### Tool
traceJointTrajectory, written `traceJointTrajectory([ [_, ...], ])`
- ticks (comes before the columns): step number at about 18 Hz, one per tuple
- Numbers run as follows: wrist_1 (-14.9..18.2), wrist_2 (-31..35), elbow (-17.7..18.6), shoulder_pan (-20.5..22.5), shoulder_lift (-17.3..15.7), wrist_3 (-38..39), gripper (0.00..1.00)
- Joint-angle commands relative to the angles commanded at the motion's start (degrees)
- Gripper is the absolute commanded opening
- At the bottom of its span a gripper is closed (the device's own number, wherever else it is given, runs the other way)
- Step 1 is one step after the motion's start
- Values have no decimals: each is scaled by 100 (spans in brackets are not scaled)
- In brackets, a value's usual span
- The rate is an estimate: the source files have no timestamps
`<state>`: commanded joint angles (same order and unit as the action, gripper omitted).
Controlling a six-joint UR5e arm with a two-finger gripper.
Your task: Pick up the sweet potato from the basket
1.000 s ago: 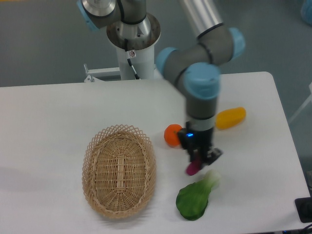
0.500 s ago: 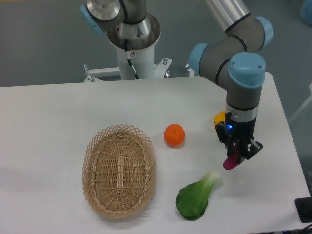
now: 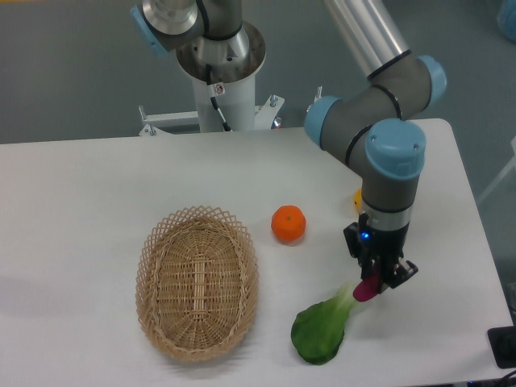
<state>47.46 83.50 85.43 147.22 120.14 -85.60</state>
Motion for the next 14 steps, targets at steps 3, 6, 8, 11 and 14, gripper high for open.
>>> traceJointTrajectory([
  [3,-26,0,-18,-44,79,-35,32],
  [6,-26,9,-114,-150,158,9,32],
  [8,-18,9,-123,-150,167,-9,32],
  [11,-26,9,-123,-150,185,0,32],
  [14,-26,9,-123,-158,202,0,32],
])
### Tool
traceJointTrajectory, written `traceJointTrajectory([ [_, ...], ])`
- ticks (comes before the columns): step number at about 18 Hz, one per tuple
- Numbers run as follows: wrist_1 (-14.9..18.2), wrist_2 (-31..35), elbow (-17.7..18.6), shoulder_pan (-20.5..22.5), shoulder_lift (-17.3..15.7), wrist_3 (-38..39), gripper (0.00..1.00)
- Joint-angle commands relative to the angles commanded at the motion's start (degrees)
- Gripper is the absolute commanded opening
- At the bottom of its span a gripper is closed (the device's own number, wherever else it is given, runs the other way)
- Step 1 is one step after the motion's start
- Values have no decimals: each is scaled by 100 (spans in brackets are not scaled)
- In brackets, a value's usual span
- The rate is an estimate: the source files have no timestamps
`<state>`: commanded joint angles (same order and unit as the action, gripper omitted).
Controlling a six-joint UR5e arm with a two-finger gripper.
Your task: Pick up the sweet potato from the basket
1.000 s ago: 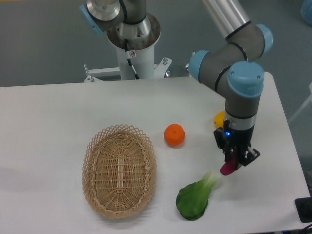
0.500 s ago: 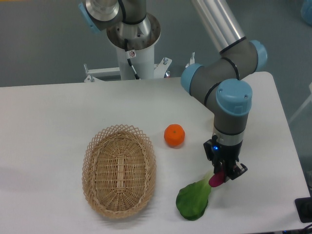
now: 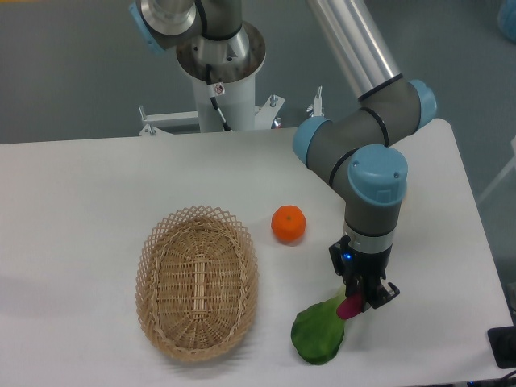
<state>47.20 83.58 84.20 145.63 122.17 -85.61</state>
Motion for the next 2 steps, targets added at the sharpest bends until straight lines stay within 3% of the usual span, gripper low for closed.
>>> traceJointTrajectory([
  [2,0,0,-9,0,-9,0,32],
])
